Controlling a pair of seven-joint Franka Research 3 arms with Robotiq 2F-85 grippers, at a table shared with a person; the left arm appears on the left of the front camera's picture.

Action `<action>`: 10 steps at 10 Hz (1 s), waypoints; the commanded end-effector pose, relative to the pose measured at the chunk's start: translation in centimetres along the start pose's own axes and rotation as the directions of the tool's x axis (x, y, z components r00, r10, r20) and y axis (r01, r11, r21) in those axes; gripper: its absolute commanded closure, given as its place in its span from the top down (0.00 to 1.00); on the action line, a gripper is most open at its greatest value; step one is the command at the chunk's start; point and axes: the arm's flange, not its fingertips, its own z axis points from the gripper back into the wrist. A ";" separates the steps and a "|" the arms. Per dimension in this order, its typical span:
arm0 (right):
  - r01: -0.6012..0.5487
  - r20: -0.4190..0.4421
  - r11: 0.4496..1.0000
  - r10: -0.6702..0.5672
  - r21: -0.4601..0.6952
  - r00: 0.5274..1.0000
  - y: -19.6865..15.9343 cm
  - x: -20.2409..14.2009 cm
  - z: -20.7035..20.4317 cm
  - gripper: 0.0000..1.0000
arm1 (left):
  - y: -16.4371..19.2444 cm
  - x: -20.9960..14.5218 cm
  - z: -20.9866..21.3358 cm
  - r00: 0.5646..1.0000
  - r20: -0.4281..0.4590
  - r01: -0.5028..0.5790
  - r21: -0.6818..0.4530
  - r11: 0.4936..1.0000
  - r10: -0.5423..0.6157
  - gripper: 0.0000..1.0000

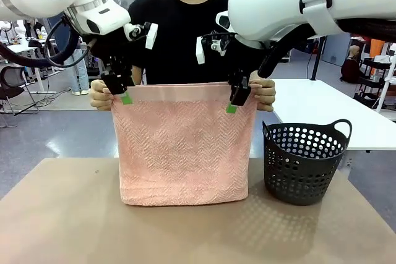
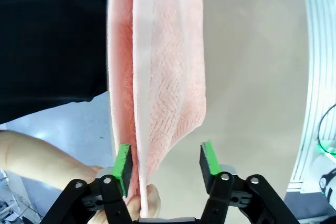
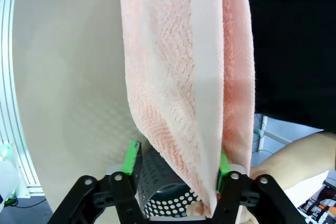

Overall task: Fold the towel.
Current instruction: Release the end of the 100 cm Hotel Towel you were holding and grab the top end of the folded side.

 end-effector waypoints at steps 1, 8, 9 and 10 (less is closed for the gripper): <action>-0.006 0.015 0.997 0.008 -0.082 1.000 0.2 -0.1 2.5 1.00 | -0.4 0.7 1.9 1.000 -0.004 0.015 0.091 0.996 -0.014 0.78; -0.045 0.008 0.999 0.045 -0.024 0.999 -2.2 1.0 6.2 1.00 | 2.5 1.7 4.7 0.999 0.007 0.031 0.074 0.997 -0.032 1.00; -0.036 -0.005 0.999 0.036 0.009 0.999 -2.9 1.1 5.7 1.00 | 3.2 1.7 4.5 0.999 -0.010 0.038 0.066 0.997 -0.037 1.00; -0.031 -0.004 0.999 0.031 0.028 1.000 -3.7 1.2 5.0 1.00 | 4.0 1.7 3.7 0.999 -0.027 0.034 0.038 0.999 -0.033 1.00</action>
